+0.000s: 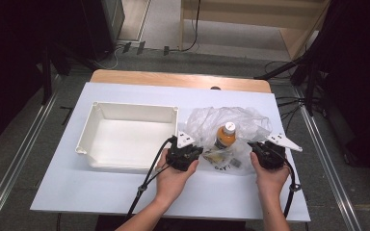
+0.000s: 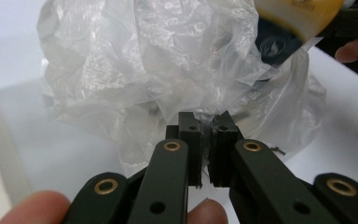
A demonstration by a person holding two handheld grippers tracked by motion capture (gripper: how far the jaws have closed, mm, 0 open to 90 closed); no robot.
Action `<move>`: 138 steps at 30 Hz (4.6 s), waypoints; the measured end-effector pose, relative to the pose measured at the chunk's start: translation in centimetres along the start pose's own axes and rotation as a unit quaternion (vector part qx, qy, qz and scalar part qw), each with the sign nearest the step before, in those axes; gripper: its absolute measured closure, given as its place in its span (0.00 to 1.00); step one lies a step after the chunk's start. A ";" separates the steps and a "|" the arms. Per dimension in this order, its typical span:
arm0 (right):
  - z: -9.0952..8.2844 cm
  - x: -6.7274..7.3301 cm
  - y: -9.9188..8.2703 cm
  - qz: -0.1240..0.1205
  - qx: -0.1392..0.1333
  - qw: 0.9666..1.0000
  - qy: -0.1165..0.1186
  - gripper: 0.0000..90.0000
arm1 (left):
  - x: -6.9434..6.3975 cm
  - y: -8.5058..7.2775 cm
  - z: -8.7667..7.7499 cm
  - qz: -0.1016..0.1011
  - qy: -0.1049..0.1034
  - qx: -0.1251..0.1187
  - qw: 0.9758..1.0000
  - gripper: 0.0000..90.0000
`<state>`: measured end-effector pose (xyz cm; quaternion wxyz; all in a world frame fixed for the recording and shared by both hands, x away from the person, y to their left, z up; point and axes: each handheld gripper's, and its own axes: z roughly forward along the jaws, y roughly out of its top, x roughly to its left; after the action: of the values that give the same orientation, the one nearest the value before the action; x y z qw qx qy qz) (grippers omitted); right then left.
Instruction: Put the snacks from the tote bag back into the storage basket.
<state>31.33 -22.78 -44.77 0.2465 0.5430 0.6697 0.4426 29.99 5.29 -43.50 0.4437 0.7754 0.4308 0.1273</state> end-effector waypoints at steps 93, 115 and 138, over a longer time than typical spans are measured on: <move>1.9 -1.1 -2.5 0.017 0.124 0.992 0.035 0.85 | -0.3 -6.1 -1.3 0.035 0.022 0.029 0.999 0.92; -5.4 0.0 0.3 -0.009 -0.038 0.998 0.040 0.22 | -0.4 -6.1 -1.2 0.038 0.022 0.028 0.999 0.91; -0.9 0.8 3.1 -0.026 -0.036 0.999 0.001 1.00 | -0.5 -6.1 -1.1 0.042 0.023 0.033 0.998 0.92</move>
<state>31.95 -22.28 -41.57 0.2768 0.5160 0.6674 0.4601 25.69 7.02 -47.60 0.4025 0.8037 0.4121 0.1491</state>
